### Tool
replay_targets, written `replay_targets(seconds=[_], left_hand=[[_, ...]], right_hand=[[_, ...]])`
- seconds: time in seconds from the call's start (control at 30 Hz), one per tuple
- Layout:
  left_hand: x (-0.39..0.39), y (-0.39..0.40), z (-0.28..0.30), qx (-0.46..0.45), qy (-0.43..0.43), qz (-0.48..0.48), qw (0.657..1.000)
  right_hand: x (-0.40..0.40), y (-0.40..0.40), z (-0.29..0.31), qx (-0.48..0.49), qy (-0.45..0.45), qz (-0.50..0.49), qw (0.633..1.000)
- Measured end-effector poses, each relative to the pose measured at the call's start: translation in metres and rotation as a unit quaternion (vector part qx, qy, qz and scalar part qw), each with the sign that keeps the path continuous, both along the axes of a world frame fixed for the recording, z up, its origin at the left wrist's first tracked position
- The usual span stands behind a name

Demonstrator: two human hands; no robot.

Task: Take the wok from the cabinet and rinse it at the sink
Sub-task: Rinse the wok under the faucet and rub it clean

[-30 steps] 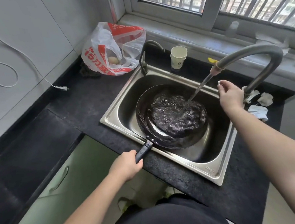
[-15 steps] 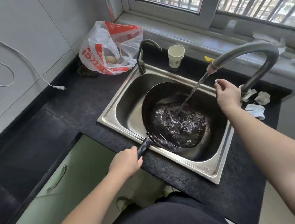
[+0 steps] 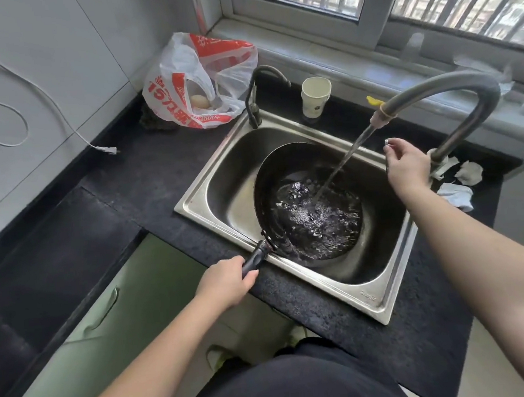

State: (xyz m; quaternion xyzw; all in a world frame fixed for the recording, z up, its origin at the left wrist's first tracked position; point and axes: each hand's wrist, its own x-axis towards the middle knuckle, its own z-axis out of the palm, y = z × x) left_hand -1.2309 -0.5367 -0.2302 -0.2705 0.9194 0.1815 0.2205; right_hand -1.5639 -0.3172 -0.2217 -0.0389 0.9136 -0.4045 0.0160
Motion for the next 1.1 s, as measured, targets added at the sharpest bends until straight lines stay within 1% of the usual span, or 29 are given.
replay_targets(seconds=[0.13, 0.2, 0.23, 0.3, 0.33, 0.37, 0.4, 0.47, 0.5, 0.57, 0.67, 0.77, 0.83, 0.9, 1.0, 1.1], left_hand=[[0.0, -0.003, 0.002, 0.063, -0.024, 0.009, 0.998], [0.003, -0.002, 0.003, 0.127, -0.028, 0.03, 0.991], [0.004, -0.001, 0.003, 0.189, -0.025, 0.061, 0.98], [0.006, 0.003, 0.003, 0.332, -0.021, 0.141, 0.933], [0.006, 0.006, 0.004, 0.372, -0.024, 0.167, 0.913], [0.006, 0.01, 0.005, 0.38, -0.025, 0.173, 0.908], [0.006, 0.013, 0.006, 0.366, -0.024, 0.169, 0.915], [0.007, 0.018, 0.005, 0.311, -0.022, 0.153, 0.938], [0.008, 0.019, 0.004, 0.292, -0.021, 0.15, 0.944], [0.008, 0.019, 0.003, 0.281, -0.018, 0.148, 0.948], [0.006, 0.021, 0.003, 0.298, -0.012, 0.171, 0.939], [0.007, 0.018, 0.002, 0.336, -0.012, 0.211, 0.918], [0.009, 0.016, 0.002, 0.362, -0.005, 0.209, 0.909], [0.01, 0.016, 0.002, 0.351, 0.007, 0.182, 0.919], [0.01, 0.019, 0.006, 0.298, 0.018, 0.143, 0.943], [0.008, 0.021, 0.014, 0.272, 0.02, 0.137, 0.952]], right_hand=[[0.0, 0.0, 0.0, -0.001, -0.002, -0.002, 1.0], [0.0, 0.0, 0.0, -0.001, -0.002, -0.003, 1.0], [0.0, 0.0, 0.001, 0.0, 0.0, -0.003, 1.0], [0.0, -0.001, 0.0, 0.003, 0.004, -0.002, 1.0], [-0.001, -0.001, 0.0, 0.004, 0.006, -0.001, 1.0], [-0.002, -0.001, 0.0, 0.004, 0.007, 0.0, 1.0], [-0.002, -0.001, 0.0, 0.004, 0.007, 0.001, 1.0], [-0.003, -0.001, -0.001, 0.004, 0.007, 0.0, 1.0], [-0.003, -0.001, 0.0, 0.004, 0.007, -0.001, 1.0], [-0.003, -0.001, -0.002, 0.003, 0.008, -0.001, 1.0], [-0.006, 0.0, -0.006, 0.012, 0.019, 0.002, 1.0], [-0.009, 0.0, -0.008, 0.016, 0.022, 0.001, 1.0], [-0.009, 0.0, -0.008, 0.018, 0.023, 0.001, 1.0], [-0.008, 0.0, -0.008, 0.019, 0.022, 0.003, 1.0], [-0.008, 0.0, -0.008, 0.016, 0.014, 0.003, 1.0], [-0.009, 0.0, -0.01, 0.014, 0.01, 0.001, 1.0]])
